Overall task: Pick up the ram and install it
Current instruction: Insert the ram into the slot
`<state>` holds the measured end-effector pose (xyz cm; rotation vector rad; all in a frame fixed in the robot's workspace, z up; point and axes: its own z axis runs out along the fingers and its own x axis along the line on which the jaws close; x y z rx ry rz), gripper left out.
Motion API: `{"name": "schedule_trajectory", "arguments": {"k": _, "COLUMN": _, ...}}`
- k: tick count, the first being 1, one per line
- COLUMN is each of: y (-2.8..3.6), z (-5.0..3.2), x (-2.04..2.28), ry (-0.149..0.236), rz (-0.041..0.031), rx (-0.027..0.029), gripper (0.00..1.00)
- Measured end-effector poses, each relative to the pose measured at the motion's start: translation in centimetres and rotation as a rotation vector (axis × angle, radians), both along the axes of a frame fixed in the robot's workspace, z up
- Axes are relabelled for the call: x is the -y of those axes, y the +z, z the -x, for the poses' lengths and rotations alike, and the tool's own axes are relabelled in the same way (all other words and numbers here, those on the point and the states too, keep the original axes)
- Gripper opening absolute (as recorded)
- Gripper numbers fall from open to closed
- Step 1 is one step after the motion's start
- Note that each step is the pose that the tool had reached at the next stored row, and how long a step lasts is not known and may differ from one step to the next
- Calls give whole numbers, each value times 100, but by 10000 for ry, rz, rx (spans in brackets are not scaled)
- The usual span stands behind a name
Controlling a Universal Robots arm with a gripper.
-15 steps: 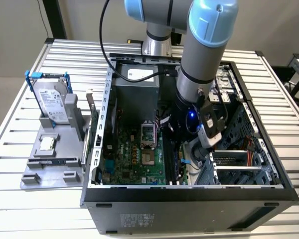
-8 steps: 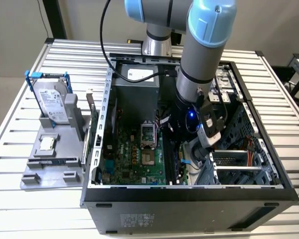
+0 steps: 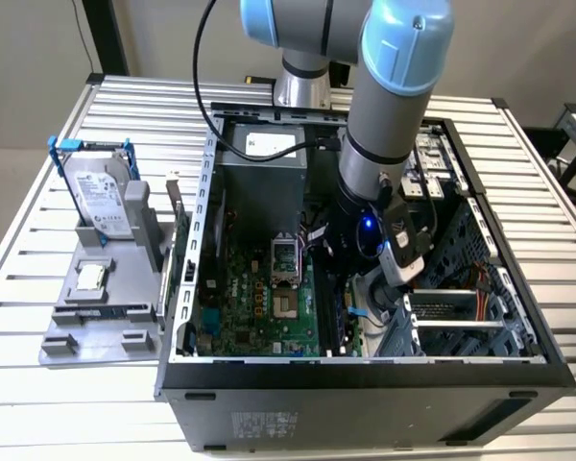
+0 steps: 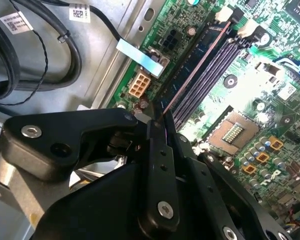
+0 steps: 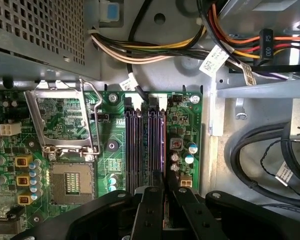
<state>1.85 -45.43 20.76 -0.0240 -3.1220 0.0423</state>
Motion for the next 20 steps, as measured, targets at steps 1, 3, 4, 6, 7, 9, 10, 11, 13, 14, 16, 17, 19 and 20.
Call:
{"name": "schedule_trajectory", "arguments": {"k": 1, "y": -1, "z": 0, "x": -1, "ry": -1, "rz": -2, "rx": -7, "gripper": 0}}
{"name": "schedule_trajectory", "arguments": {"k": 3, "y": -7, "z": 0, "x": -3, "ry": -2, "rz": -20, "rx": -18, "gripper": 0}}
{"name": "schedule_trajectory", "arguments": {"k": 4, "y": -7, "z": 0, "x": -3, "ry": -1, "rz": -18, "rx": -26, "gripper": 0}}
{"name": "schedule_trajectory", "arguments": {"k": 6, "y": -3, "z": 0, "x": -2, "ry": -1, "rz": -9, "rx": -46, "gripper": 0}}
{"name": "schedule_trajectory", "arguments": {"k": 7, "y": -2, "z": 0, "x": -1, "ry": -1, "rz": -7, "rx": -53, "gripper": 100}}
{"name": "schedule_trajectory", "arguments": {"k": 9, "y": 12, "z": 0, "x": -1, "ry": -1, "rz": -3, "rx": -64, "gripper": 100}}
{"name": "schedule_trajectory", "arguments": {"k": 10, "y": 47, "z": 3, "x": -3, "ry": -2, "rz": -7, "rx": -63, "gripper": 100}}
{"name": "schedule_trajectory", "arguments": {"k": 11, "y": 91, "z": 3, "x": -3, "ry": -3, "rz": -6, "rx": -63, "gripper": 100}}
{"name": "schedule_trajectory", "arguments": {"k": 13, "y": 183, "z": 3, "x": -3, "ry": -3, "rz": -6, "rx": -63, "gripper": 100}}
{"name": "schedule_trajectory", "arguments": {"k": 14, "y": 230, "z": 3, "x": -3, "ry": -3, "rz": -6, "rx": -63, "gripper": 100}}
{"name": "schedule_trajectory", "arguments": {"k": 16, "y": 317, "z": 4, "x": -3, "ry": -12, "rz": -7, "rx": -63, "gripper": 100}}
{"name": "schedule_trajectory", "arguments": {"k": 17, "y": 363, "z": 4, "x": -3, "ry": -14, "rz": -6, "rx": -63, "gripper": 100}}
{"name": "schedule_trajectory", "arguments": {"k": 19, "y": 447, "z": 4, "x": -3, "ry": -16, "rz": -5, "rx": -66, "gripper": 100}}
{"name": "schedule_trajectory", "arguments": {"k": 20, "y": 449, "z": 4, "x": -3, "ry": -14, "rz": -8, "rx": -66, "gripper": 100}}
